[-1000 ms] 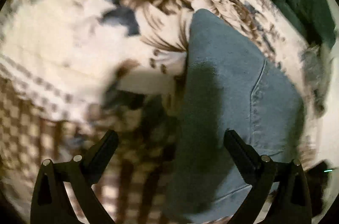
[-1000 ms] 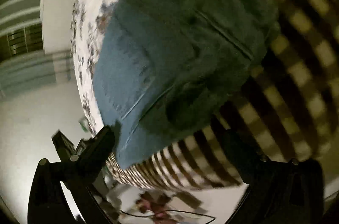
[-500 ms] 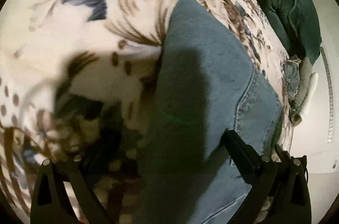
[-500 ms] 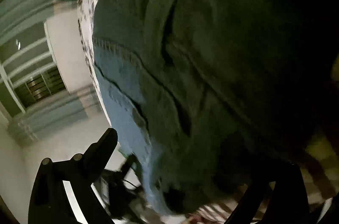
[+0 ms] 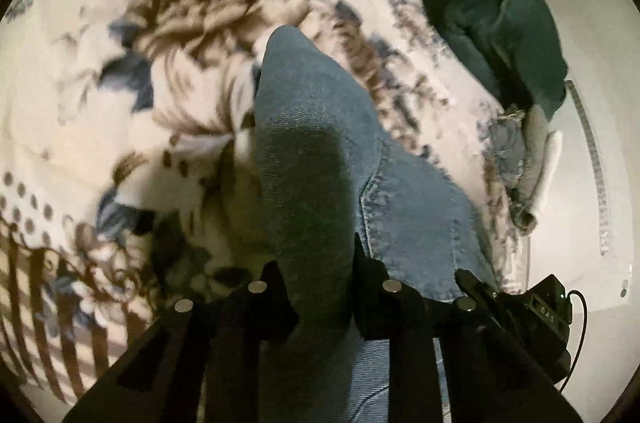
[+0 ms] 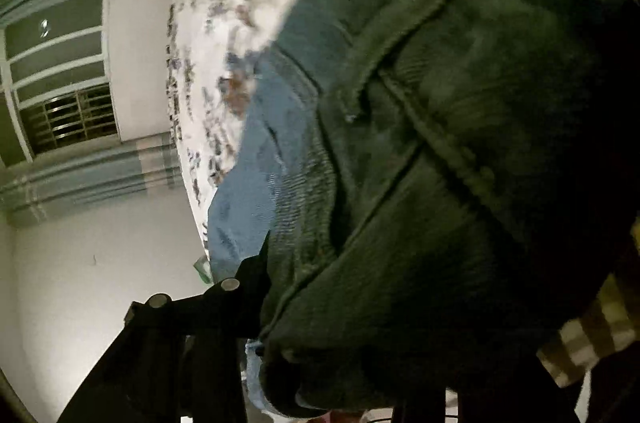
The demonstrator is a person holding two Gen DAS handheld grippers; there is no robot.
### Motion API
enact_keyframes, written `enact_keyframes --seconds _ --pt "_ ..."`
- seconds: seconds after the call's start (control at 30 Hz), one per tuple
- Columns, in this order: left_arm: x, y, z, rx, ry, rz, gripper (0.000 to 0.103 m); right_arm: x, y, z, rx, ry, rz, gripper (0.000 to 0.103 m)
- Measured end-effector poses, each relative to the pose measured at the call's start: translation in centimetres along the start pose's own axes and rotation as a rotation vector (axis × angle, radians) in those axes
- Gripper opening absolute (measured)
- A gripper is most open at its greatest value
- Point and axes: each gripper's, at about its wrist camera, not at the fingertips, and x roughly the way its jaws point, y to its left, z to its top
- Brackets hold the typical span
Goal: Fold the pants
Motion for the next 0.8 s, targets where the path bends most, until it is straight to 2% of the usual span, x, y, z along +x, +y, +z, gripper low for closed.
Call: enact_keyframes --seconds 0.2,0.3,0.4,0.6,0.8 --pt "-4.5 -2.3 3.1 0.034 -0.052 -0.019 0.018 -2.4 7.9 2.0 -0.088 0.001 0.022 0.038" --pt "-6.4 -2.6 6.3 0.040 -0.092 -0.032 0.018 -4.2 10.7 2.8 -0.127 -0.016 0.038 0.038" --pt "-7.7 -2.0 10.4 0.034 -0.127 -0.050 0.018 -3.2 14.7 3.6 -0.168 -0.037 0.060 0.038" --pt "-8.2 3.2 22.4 0.040 -0.170 -0.072 0.018 5.5 23.0 6.3 -0.208 -0.070 0.085 0.038" --pt "-6.1 9.6 34.9 0.055 -0.185 -0.057 0.018 18.6 29.9 10.5 -0.203 -0.092 0.108 0.038"
